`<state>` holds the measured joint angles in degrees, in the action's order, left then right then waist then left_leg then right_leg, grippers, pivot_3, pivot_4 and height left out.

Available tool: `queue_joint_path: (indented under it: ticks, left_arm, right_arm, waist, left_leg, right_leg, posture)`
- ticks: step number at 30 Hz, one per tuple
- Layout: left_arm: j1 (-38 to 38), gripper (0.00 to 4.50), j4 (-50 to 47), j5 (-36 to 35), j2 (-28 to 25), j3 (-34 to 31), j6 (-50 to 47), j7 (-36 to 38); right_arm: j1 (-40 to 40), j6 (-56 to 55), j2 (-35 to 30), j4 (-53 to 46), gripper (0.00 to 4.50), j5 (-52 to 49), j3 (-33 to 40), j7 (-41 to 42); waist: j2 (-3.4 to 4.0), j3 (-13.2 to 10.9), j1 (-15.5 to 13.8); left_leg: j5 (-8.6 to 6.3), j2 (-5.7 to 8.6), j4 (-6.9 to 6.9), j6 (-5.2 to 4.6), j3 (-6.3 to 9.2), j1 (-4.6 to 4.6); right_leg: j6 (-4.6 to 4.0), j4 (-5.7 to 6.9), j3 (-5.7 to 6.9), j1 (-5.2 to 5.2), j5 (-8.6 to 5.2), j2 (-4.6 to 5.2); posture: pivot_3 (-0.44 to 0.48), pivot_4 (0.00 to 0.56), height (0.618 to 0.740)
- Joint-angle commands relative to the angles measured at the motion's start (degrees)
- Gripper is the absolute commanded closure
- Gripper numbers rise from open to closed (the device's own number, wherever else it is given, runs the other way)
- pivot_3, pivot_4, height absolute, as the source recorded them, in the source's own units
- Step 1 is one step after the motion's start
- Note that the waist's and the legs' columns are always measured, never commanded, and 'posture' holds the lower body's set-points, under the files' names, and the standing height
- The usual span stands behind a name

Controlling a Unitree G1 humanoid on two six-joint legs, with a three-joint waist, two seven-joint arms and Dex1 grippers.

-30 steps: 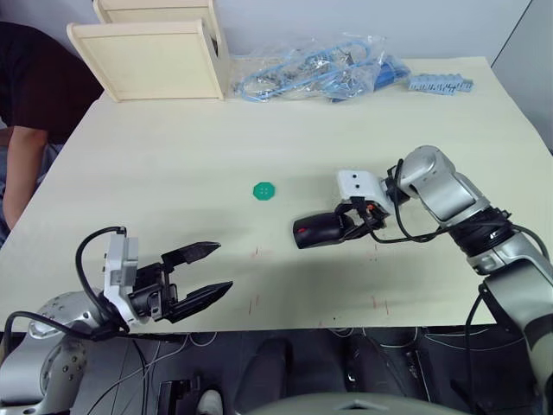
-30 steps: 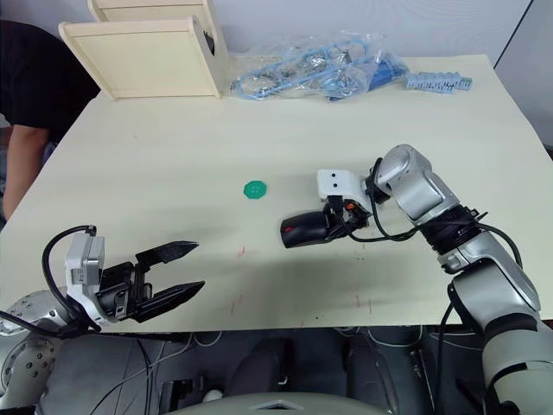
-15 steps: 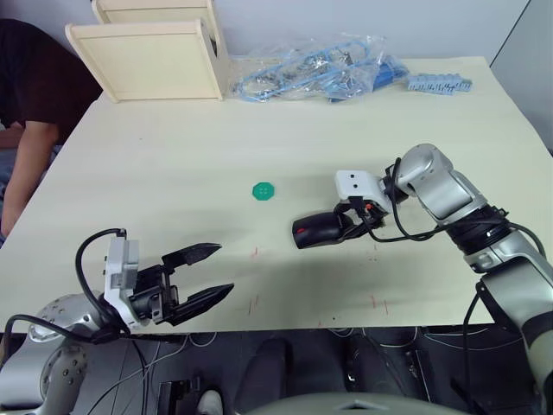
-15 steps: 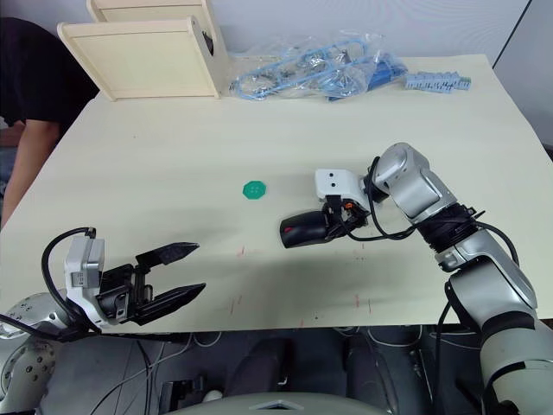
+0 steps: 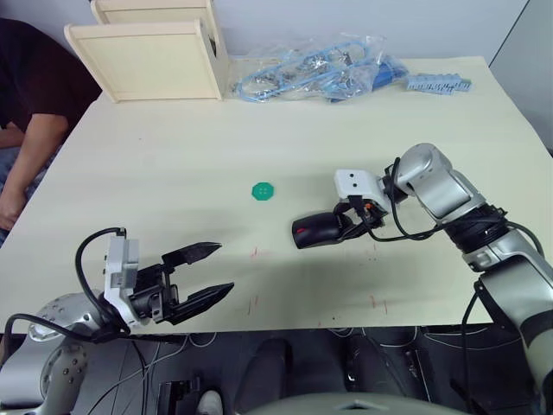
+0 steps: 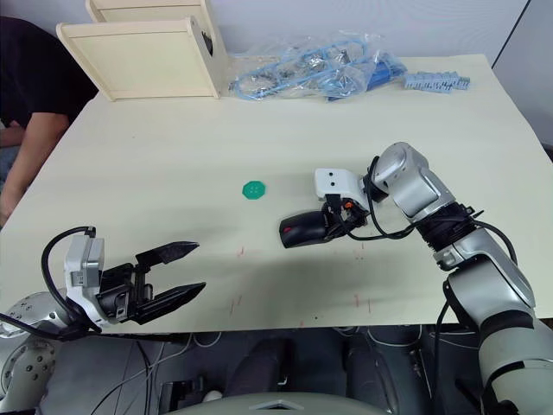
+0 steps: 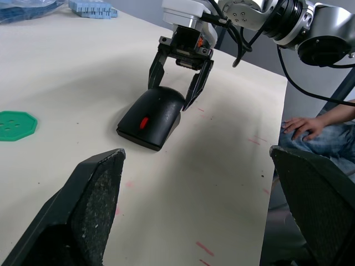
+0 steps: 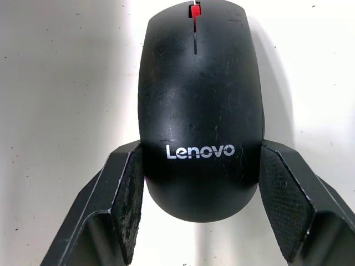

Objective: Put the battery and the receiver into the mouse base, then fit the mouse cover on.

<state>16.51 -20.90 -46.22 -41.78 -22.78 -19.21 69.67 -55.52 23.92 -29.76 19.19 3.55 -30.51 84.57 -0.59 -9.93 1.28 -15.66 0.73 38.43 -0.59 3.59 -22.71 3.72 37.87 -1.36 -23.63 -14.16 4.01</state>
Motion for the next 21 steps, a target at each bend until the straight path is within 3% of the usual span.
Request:
queue_joint_path:
  ticks: [1, 2, 21]
  left_arm:
    - [0.0, 0.00, -1.4, -0.2, -0.1, -1.4, 0.9, 0.0]
    - [-0.1, 0.00, -1.4, -0.2, -0.1, -1.4, 0.9, 0.0]
    - [-0.8, 0.00, -0.8, 0.2, 0.1, -1.1, 1.1, 0.0]
  right_arm:
    - [-0.8, -0.2, 0.5, -0.1, 1.40, -0.1, 0.4, 0.7]
    - [-0.8, -0.4, 0.5, -0.1, 1.03, -0.1, 0.4, 0.6]
    - [-0.8, 0.4, 0.3, -3.4, 1.03, -2.5, 2.9, -0.1]
  waist:
    - [0.00, 0.0, 0.1]
    - [0.00, 0.0, 0.2]
    - [0.01, 0.0, 0.9]
  left_leg:
    - [0.00, 0.00, 0.00, 0.00, 0.00, 0.00]
    - [0.00, 0.00, 0.00, 0.00, 0.00, 0.00]
    - [0.01, -0.01, -0.02, 0.02, 0.03, 0.01]
  right_leg:
    - [0.00, 0.00, 0.00, 0.00, 0.00, 0.00]
    - [0.00, 0.00, 0.00, 0.00, 0.00, 0.00]
    - [-0.02, 0.01, 0.00, -0.01, 0.02, 0.00]
  posture:
    - [0.000, 0.150, 0.740]
    - [0.000, 0.150, 0.740]
    - [0.000, 0.150, 0.740]
